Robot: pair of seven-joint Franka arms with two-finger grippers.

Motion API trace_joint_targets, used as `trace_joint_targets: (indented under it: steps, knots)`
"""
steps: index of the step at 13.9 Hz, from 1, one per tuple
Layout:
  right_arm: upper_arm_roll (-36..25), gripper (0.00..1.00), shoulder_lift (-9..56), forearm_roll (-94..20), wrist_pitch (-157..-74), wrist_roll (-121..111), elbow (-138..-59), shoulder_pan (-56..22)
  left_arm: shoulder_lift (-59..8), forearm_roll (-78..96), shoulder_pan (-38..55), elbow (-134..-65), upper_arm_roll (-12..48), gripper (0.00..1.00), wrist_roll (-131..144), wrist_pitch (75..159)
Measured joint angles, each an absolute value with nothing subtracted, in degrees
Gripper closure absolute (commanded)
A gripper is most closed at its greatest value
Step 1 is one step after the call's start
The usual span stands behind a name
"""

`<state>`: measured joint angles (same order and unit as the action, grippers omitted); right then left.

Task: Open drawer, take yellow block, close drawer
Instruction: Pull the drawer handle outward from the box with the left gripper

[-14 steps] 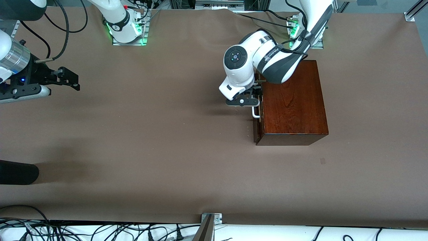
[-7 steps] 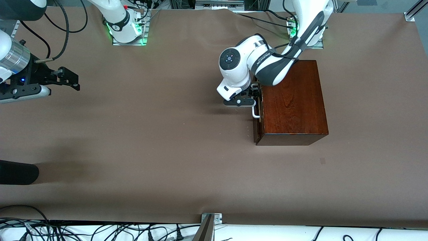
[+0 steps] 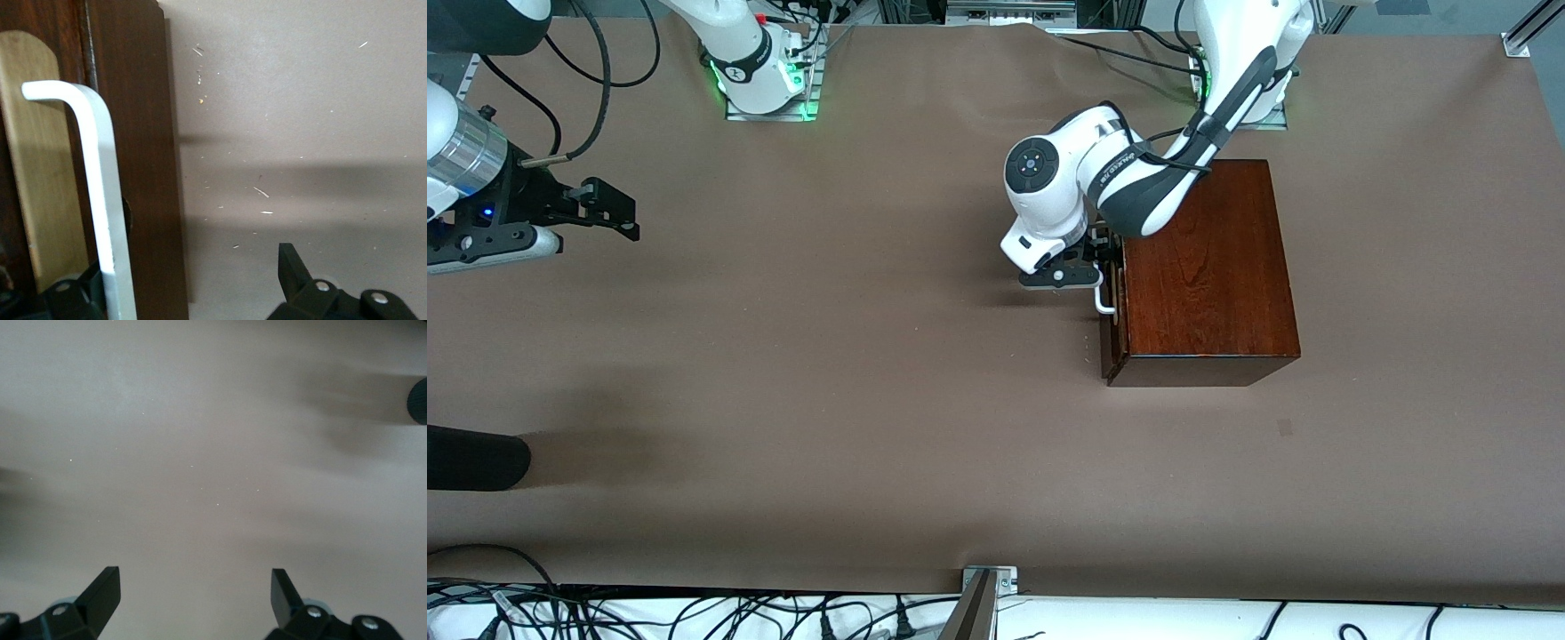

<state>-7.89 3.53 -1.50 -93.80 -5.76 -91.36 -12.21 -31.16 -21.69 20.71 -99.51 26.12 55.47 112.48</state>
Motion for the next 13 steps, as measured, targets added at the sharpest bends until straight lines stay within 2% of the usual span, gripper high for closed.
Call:
trace_joint_targets:
  steps: [7,13]
  knots:
    - [-7.89,0.0,3.53,-1.5,-93.8,-5.76,-91.36,-12.21,-31.64,-22.47,23.84,-98.6,25.07,0.0,59.45,117.04]
    - [-7.91,0.0,3.53,-1.5,-93.8,-5.76,-91.35,-12.22,-35.99,-22.49,27.56,-91.35,24.73,0.0,61.47,116.21]
